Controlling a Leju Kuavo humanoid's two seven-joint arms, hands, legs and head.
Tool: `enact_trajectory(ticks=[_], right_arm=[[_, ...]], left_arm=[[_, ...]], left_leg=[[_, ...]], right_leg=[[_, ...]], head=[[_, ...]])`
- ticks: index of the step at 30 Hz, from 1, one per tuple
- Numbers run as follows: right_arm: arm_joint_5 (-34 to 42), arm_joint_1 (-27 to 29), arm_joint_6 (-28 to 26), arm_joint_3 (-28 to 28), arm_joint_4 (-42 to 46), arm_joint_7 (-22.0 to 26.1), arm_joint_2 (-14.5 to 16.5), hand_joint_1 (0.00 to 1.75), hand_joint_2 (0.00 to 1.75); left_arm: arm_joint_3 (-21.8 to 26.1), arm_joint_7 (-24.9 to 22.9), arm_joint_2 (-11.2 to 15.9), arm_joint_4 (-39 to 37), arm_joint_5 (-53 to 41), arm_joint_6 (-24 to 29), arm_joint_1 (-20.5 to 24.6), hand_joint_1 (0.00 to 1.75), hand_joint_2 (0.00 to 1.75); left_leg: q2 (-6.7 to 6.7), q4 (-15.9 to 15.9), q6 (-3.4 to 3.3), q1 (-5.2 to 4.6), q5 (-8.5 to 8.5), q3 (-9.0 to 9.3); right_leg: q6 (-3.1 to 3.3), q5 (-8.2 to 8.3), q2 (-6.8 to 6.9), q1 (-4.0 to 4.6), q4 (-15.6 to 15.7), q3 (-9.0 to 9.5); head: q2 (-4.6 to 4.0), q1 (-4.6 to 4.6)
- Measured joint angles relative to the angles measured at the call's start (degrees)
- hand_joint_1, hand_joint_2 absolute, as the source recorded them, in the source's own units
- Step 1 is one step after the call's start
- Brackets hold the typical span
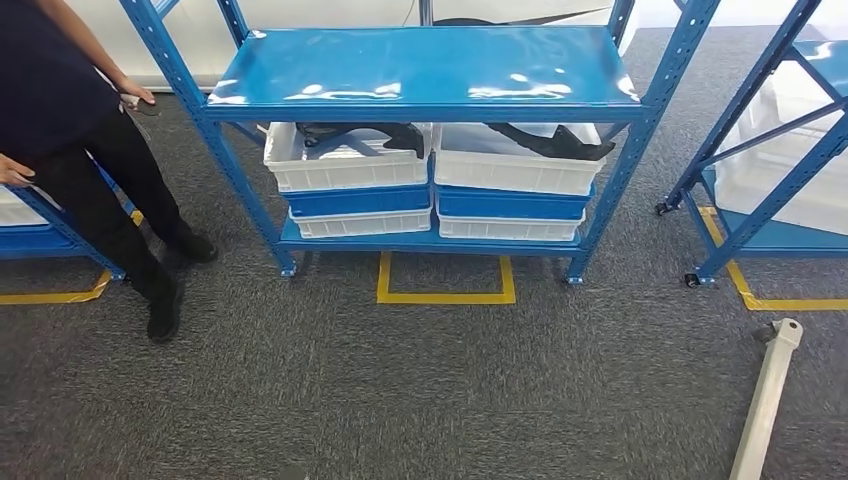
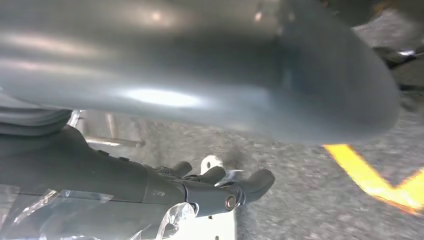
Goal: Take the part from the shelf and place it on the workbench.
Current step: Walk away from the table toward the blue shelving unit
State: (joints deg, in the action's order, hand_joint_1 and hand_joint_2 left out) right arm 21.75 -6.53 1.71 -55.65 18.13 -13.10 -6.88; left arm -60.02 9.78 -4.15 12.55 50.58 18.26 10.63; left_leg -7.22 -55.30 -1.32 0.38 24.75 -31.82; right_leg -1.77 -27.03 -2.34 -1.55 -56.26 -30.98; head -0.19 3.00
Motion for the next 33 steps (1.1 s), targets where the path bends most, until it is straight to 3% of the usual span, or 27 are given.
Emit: enact_trajectory(ticks=[2, 4, 5, 6, 7, 8, 10, 12, 14, 16, 17, 19, 20, 21, 22, 24, 26, 29, 30, 33], right_arm=[[0.11, 0.03, 0.08, -0.22, -0.11, -0.20, 0.09, 0.00, 0.00], [0.27, 0.25, 0.14, -0.42, -0.23, -0.34, 0.07, 0.00, 0.00], [0.37, 0.33, 0.15, -0.49, -0.30, -0.40, 0.08, 0.00, 0.00], [0.45, 0.36, 0.14, -0.54, -0.37, -0.42, 0.08, 0.00, 0.00], [0.52, 0.34, 0.09, -0.55, -0.42, -0.40, 0.09, 0.00, 0.44], [0.62, 0.27, -0.02, -0.56, -0.43, -0.40, 0.13, 0.00, 0.87], [0.92, 0.15, -0.56, -0.59, -0.43, -0.64, 0.33, 0.00, 1.75], [1.10, 0.06, -1.37, -0.62, -0.44, -1.04, 0.55, 0.00, 1.75], [1.05, 0.00, -1.92, -0.60, -0.44, -1.16, 0.69, 0.00, 1.75], [0.64, 0.24, -2.19, -0.30, -0.44, -0.91, 0.80, 0.00, 1.75], [0.30, 0.52, -2.26, 0.00, -0.45, -0.70, 0.83, 0.00, 1.75], [-0.44, 1.26, -2.36, 0.89, -0.49, -0.09, 0.84, 0.00, 1.75], [-0.88, 1.55, -2.37, 1.46, -0.52, 0.25, 0.85, 0.00, 1.75], [-1.33, 1.80, -2.39, 2.05, -0.63, 0.57, 0.85, 0.00, 1.75], [-1.80, 2.04, -2.38, 2.70, -0.76, 0.86, 0.85, 0.00, 1.75], [-2.76, 2.83, -2.36, 4.01, -1.15, 1.29, 0.85, 0.00, 1.75], [-3.53, 3.73, -2.31, 5.04, -1.43, 1.58, 0.88, 0.00, 1.75], [-3.85, 4.15, -2.28, 5.41, -1.53, 1.71, 0.95, 0.00, 1.75], [-4.03, 4.39, -2.27, 5.73, -1.57, 1.84, 1.02, 0.00, 1.75], [-5.98, 6.17, -2.27, 9.58, -1.76, 3.21, 1.69, 0.00, 1.75]], left_arm=[[-0.02, 0.03, 0.08, 0.00, 0.12, 0.08, 0.00, 0.00, 0.00], [-0.03, 0.05, 0.07, 0.00, 0.20, 0.10, 0.08, 0.00, 0.00], [-0.04, 0.06, 0.07, 0.00, 0.25, 0.11, 0.05, 0.00, 0.44], [-0.04, 0.06, 0.07, 0.00, 0.34, 0.16, -0.04, 0.00, 0.87], [-0.05, 0.06, 0.07, 0.00, 0.43, 0.22, -0.15, 0.00, 1.31], [-0.05, 0.05, 0.08, 0.00, 0.51, 0.31, -0.23, 0.00, 1.75], [-0.05, -0.09, 0.10, 0.00, 0.54, 0.46, -0.16, 0.00, 1.75], [-0.07, -0.56, 0.11, 0.00, 0.33, 0.49, -0.02, 0.00, 1.75], [-0.07, -1.30, 0.10, 0.00, -0.15, 0.32, -0.20, 0.00, 1.75], [0.08, -1.89, 0.11, 0.00, -1.20, -0.06, -0.67, 0.00, 1.75], [0.28, -2.08, 0.11, 0.01, -1.94, -0.34, -0.87, 0.00, 1.75], [0.99, -2.32, 0.08, 0.07, -3.79, -1.07, -1.16, 0.00, 1.75], [1.47, -2.45, 0.05, 0.17, -4.86, -1.52, -1.30, 0.00, 1.75], [2.00, -2.63, 0.03, 0.33, -5.95, -1.93, -1.44, 0.00, 1.75], [2.57, -2.81, 0.02, 0.55, -6.99, -2.33, -1.57, 0.00, 1.75], [3.86, -3.11, 0.02, 1.11, -9.00, -3.03, -1.72, 0.00, 1.75], [4.97, -3.23, 0.05, 1.56, -10.48, -3.54, -1.75, 0.00, 1.75], [5.46, -3.30, 0.09, 1.69, -11.07, -3.75, -1.74, 0.00, 1.75], [5.82, -3.39, 0.09, 1.80, -11.51, -3.90, -1.78, 0.00, 1.75], [9.87, -4.17, 0.34, 2.63, -16.14, -5.49, -3.23, 0.00, 1.75]], left_leg=[[3.12, -4.64, 0.55, -0.06, 2.42, -2.27], [5.94, -13.12, 0.98, -0.07, 5.97, -6.59], [6.41, -16.44, 1.05, -0.04, 6.96, -8.35], [6.60, -17.62, 0.99, -0.04, 6.84, -9.07], [6.69, -16.45, 0.81, -0.07, 5.68, -8.57], [6.83, -12.92, 0.45, -0.19, 3.66, -6.86], [7.73, -4.25, -0.65, -0.71, 0.18, -2.58], [8.50, -0.15, -1.33, -1.22, -0.69, -0.64], [8.29, 0.34, -1.47, -1.28, -0.63, -0.35], [7.91, 1.27, -1.74, -0.88, -0.90, 0.55], [7.72, 1.70, -1.91, -0.63, -1.06, 1.03], [7.35, 1.87, -2.15, -0.49, -1.07, 1.27], [7.17, 1.86, -2.18, -0.51, -1.01, 1.30], [7.02, 1.84, -2.17, -0.50, -0.91, 1.39], [6.87, 1.79, -2.09, -0.44, -0.78, 1.54], [6.37, 1.52, -1.68, -0.25, -0.35, 1.94], [5.89, 1.21, -1.21, -0.22, 0.05, 2.12], [5.71, 1.04, -0.99, -0.42, 0.23, 2.08], [5.64, 0.92, -0.90, -0.48, 0.25, 1.99], [5.65, 0.77, -2.03, -0.56, 0.30, 1.87]], right_leg=[[0.68, -0.06, 1.48, -0.03, 0.14, 0.17], [1.09, -0.31, 2.86, 0.23, 0.14, 0.27], [1.16, -0.44, 3.47, 0.34, 0.13, 0.33], [1.20, -0.56, 3.93, 0.41, 0.13, 0.43], [1.18, -0.68, 4.33, 0.47, 0.13, 0.58], [1.13, -0.81, 4.62, 0.54, 0.13, 0.81], [0.92, -1.10, 4.98, 0.72, 0.15, 1.22], [0.51, -1.32, 5.21, 0.82, 0.22, 1.42], [-0.07, -1.43, 5.52, 0.88, 0.55, 1.74], [-0.61, -2.51, 4.91, 0.88, -0.52, 1.73], [-0.81, -3.85, 4.27, 0.91, -2.70, 0.90], [-0.97, -7.35, 3.00, 0.82, -10.13, -2.71], [-1.08, -8.43, 2.76, 0.84, -13.48, -4.56], [-1.16, -8.42, 2.66, 0.82, -15.15, -5.63], [-1.26, -7.25, 2.63, 0.79, -14.54, -5.56], [-1.50, -2.90, 2.53, 0.53, -7.53, -2.47], [-1.72, -0.53, 2.15, 0.34, -1.40, 0.51], [-1.78, -0.63, 1.86, 0.36, -0.09, 1.14], [-1.52, -0.61, 1.85, 0.40, 0.04, 1.11], [-0.41, -0.43, 1.73, 0.62, 0.41, 0.99]], head=[[0.00, 0.20], [0.01, 0.39], [0.00, 0.39], [0.01, 0.40], [0.01, 0.40], [0.01, 0.40], [0.00, 0.41], [0.00, 0.41], [0.01, 0.40], [0.01, 0.33], [0.01, 0.25], [0.00, 0.11], [0.00, 0.06], [0.01, 0.05], [0.01, 0.05], [0.01, 0.04], [0.00, 0.04], [-0.01, 0.01], [-0.01, -0.04], [0.01, -0.09]])
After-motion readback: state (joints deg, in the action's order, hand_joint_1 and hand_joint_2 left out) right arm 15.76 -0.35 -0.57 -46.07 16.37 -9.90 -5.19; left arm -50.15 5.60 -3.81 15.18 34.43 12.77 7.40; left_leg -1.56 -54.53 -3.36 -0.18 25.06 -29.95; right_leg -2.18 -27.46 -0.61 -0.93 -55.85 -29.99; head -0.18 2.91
